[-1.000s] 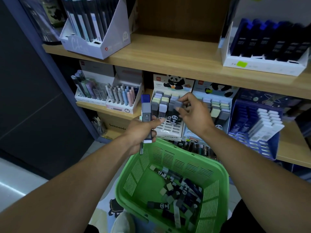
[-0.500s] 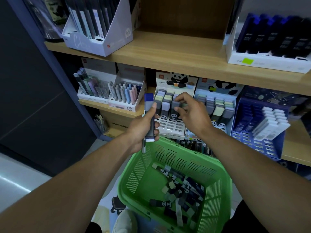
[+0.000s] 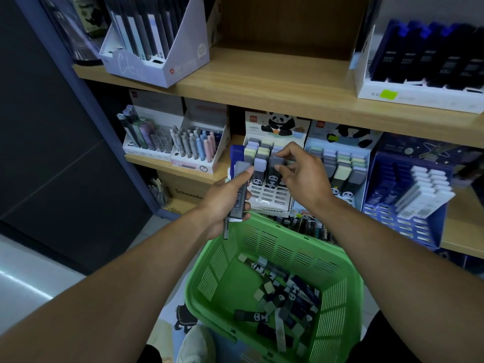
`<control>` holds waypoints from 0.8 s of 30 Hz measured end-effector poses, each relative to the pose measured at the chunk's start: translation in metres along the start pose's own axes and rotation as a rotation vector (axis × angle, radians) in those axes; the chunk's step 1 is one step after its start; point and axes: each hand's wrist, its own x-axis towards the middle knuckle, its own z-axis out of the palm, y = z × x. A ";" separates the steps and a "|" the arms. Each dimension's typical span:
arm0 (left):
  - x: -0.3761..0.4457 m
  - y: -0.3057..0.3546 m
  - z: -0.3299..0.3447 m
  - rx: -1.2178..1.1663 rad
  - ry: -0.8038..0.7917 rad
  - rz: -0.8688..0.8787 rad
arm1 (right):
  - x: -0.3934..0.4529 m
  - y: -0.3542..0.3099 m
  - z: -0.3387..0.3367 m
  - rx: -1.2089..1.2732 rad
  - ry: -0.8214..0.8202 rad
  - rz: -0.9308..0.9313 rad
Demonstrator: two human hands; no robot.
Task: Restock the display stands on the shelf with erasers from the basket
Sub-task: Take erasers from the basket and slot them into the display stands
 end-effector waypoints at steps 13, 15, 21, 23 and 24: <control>0.002 -0.004 0.002 0.032 0.044 -0.029 | 0.003 0.003 -0.001 -0.099 0.034 -0.033; 0.002 -0.004 0.003 0.033 0.033 -0.036 | 0.004 0.003 -0.002 -0.154 0.050 -0.032; 0.003 -0.006 0.005 0.042 0.025 -0.044 | 0.005 -0.002 -0.006 -0.230 0.051 -0.006; 0.003 -0.006 0.006 0.046 0.027 -0.045 | 0.005 -0.003 -0.006 -0.268 0.040 -0.017; 0.003 -0.006 0.007 0.048 0.029 -0.045 | 0.005 -0.004 -0.006 -0.288 0.026 -0.026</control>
